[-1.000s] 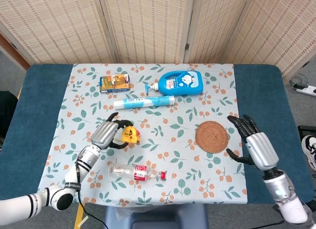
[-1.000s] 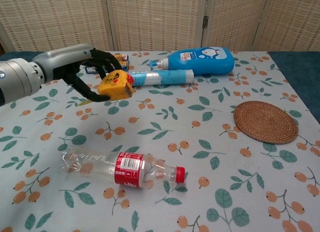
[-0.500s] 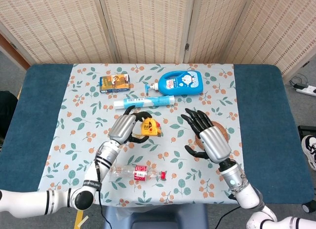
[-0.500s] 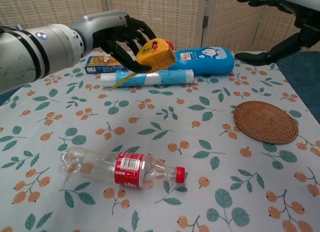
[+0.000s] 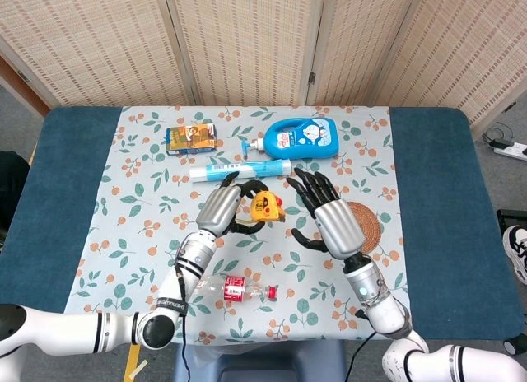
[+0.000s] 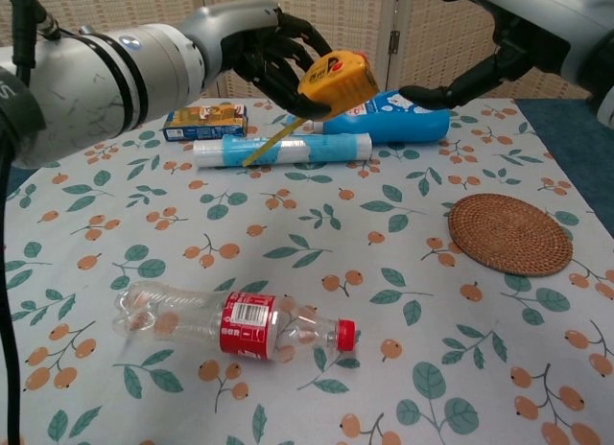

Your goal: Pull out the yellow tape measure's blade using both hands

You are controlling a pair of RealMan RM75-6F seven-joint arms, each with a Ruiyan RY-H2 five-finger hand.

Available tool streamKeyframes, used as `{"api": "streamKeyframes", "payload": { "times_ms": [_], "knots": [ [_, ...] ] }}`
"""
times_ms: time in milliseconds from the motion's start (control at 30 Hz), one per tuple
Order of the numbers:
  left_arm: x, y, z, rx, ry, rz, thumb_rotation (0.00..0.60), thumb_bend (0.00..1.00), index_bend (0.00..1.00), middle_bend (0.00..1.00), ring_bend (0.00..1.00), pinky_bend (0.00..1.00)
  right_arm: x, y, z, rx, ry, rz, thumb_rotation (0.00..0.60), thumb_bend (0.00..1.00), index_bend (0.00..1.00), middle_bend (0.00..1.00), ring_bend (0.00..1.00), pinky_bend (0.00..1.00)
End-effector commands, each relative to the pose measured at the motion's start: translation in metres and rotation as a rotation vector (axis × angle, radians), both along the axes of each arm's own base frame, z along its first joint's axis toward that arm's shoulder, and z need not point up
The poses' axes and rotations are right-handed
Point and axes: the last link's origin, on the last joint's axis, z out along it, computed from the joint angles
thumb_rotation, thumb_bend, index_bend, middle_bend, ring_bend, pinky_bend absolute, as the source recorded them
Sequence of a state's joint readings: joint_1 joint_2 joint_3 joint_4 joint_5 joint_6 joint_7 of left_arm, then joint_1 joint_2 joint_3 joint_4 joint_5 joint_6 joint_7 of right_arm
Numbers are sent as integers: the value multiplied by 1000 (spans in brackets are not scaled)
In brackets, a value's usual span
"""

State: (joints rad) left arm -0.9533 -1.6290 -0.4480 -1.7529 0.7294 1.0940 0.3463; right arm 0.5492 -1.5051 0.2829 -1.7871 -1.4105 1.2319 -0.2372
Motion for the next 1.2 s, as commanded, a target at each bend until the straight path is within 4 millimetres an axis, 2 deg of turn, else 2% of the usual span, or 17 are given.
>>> {"api": "streamKeyframes", "payload": {
  "times_ms": [33, 567, 1200],
  "knots": [
    [2, -1, 0, 1, -1, 0, 600, 337, 515, 488, 382, 70, 3, -1, -4, -5, -5, 0, 600, 337, 0, 0, 19, 0],
    [12, -10, 2, 20, 6, -23, 600, 336, 515, 488, 383, 62, 14, -3, -9, -18, -11, 5, 600, 338, 0, 0, 27, 0],
    [9, -9, -4, 33, 32, -15, 600, 336, 515, 488, 381, 63, 16, -9, -8, -63, -7, -9, 600, 337, 0, 4, 52, 0]
  ]
}}
